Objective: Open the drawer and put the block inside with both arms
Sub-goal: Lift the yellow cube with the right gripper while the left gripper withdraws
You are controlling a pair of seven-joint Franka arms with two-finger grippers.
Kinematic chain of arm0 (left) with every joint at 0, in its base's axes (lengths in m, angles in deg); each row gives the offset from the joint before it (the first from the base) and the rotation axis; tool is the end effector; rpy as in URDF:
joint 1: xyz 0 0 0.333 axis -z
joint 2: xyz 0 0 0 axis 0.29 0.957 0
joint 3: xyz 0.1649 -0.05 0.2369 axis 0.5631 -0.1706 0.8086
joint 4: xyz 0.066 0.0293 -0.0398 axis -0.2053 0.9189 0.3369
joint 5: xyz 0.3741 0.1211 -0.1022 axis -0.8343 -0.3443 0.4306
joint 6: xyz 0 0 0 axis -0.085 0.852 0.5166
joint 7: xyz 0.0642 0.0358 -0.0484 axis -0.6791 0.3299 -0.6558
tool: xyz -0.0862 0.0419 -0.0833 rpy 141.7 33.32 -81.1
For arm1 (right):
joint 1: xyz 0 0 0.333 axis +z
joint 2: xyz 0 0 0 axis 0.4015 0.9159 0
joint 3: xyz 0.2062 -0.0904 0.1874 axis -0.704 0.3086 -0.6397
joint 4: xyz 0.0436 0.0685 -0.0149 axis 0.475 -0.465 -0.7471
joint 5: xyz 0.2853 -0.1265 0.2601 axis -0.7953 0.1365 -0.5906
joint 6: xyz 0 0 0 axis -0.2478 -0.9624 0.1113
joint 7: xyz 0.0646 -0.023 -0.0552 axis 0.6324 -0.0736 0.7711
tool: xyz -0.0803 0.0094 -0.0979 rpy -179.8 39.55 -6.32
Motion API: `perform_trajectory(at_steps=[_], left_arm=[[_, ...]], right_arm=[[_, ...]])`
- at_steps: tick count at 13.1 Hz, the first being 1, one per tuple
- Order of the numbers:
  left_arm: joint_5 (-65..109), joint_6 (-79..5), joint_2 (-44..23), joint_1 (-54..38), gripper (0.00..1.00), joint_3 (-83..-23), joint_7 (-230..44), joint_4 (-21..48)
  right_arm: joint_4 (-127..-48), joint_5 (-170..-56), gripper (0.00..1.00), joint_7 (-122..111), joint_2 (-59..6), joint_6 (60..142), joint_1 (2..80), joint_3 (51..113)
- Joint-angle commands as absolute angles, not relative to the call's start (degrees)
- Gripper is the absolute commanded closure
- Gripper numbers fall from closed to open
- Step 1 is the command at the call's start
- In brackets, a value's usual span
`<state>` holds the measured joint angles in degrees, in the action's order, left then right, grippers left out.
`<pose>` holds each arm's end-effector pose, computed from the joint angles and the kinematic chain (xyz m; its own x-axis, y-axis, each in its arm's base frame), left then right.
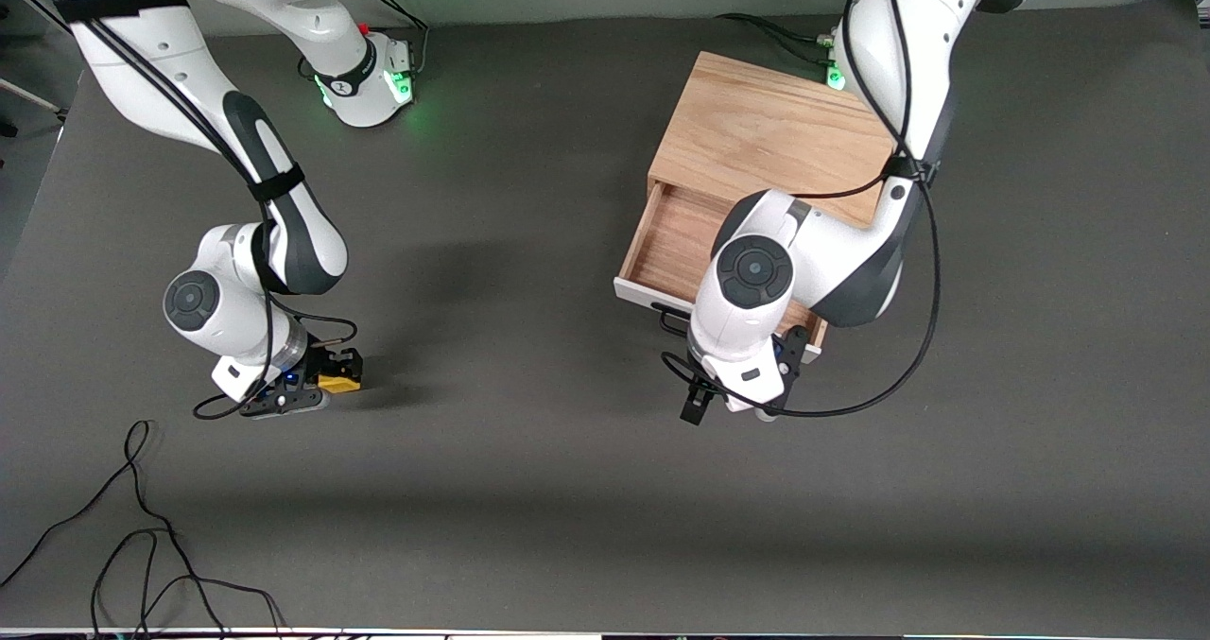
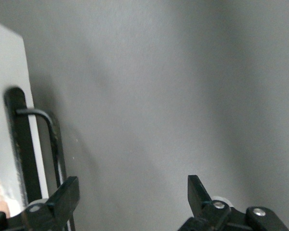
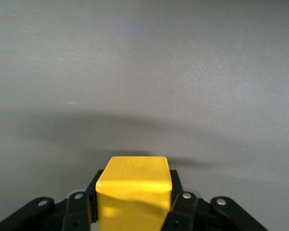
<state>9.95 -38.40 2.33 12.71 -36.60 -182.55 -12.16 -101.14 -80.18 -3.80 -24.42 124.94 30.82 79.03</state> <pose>0.6421 -0.3800 0.3178 0.4388 0.8984 0.0198 0.8925 -0.4382 0.1066 0.6154 0.0499 0.1923 0.9903 0.1379 0.0189 0.1384 -0.9899 -0.0296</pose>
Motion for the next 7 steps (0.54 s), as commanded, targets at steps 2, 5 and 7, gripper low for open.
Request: perform_trajectory(at_steps=[2,5,7], left_arm=[[11.0,-24.9,-8.0,7.0,0.00,-36.9,-167.9,-12.1],[12.2,-15.0,-14.2,1.8,0.00,-36.6,-150.1,-11.6],[13.2,-9.5,-17.1,-2.6,0.00,-36.6,-138.7,-11.2]], right_arm=[[-87.0,-81.3,0.92,-7.1,-28.3,101.8,33.1,79.4],[-70.6,-81.1,0.92,-16.5,-27.6,83.7,37.5,79.4],[-64.3,-81.3,0.92,-26.2,-27.6,77.9,42.3,79.3]])
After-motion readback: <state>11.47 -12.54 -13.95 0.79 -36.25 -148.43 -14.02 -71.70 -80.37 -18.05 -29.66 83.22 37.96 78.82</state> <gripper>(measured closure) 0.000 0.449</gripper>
